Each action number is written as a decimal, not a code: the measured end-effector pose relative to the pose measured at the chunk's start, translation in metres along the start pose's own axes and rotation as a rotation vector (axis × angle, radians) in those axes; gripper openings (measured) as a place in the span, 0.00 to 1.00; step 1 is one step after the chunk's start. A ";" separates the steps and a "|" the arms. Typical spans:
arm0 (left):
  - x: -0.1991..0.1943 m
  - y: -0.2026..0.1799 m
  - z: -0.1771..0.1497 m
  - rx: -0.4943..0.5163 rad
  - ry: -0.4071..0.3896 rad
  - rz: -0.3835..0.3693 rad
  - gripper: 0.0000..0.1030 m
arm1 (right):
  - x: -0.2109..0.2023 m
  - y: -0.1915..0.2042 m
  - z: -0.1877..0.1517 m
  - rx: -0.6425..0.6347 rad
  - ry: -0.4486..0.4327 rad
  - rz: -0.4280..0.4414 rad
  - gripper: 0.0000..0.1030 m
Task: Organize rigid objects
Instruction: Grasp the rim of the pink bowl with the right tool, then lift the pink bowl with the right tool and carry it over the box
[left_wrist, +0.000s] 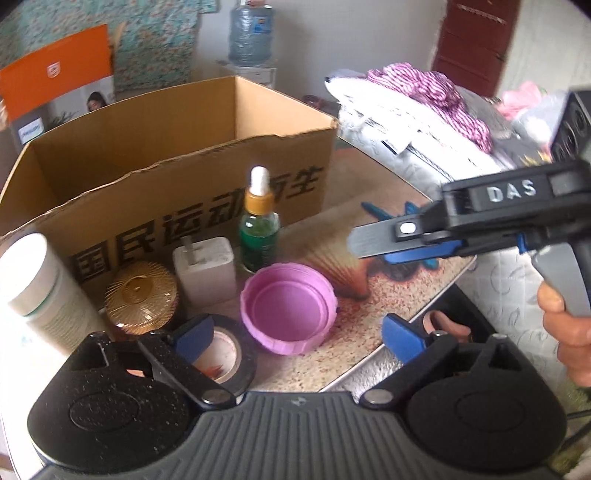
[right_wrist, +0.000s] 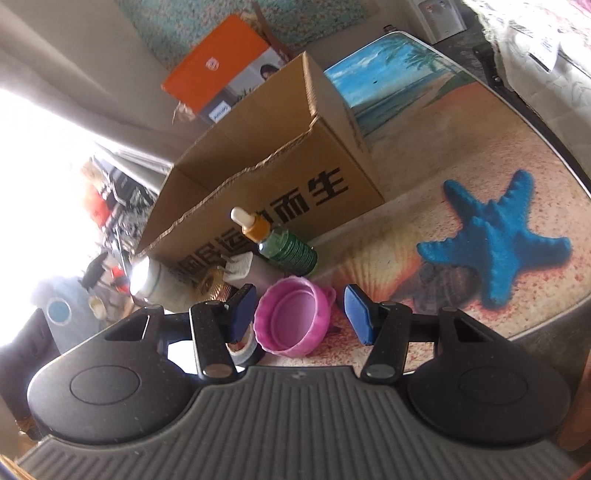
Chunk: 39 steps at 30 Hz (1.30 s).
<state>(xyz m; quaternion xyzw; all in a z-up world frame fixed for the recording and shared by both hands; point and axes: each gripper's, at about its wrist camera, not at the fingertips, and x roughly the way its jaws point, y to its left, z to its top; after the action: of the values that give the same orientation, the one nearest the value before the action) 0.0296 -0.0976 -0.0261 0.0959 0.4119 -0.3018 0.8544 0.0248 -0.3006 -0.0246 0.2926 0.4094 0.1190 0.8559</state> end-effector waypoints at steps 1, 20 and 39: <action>0.003 -0.001 0.000 0.013 0.003 0.000 0.94 | 0.004 0.002 0.001 -0.012 0.010 -0.004 0.51; 0.033 -0.011 0.010 0.109 0.060 0.033 0.74 | 0.061 0.011 0.000 -0.221 0.200 -0.110 0.13; 0.063 -0.034 0.018 0.183 0.116 0.027 0.72 | 0.045 -0.015 0.005 -0.155 0.162 -0.100 0.15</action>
<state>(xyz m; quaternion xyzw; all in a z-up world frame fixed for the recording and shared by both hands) 0.0507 -0.1598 -0.0596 0.1965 0.4299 -0.3205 0.8209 0.0567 -0.2946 -0.0597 0.1944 0.4809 0.1309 0.8449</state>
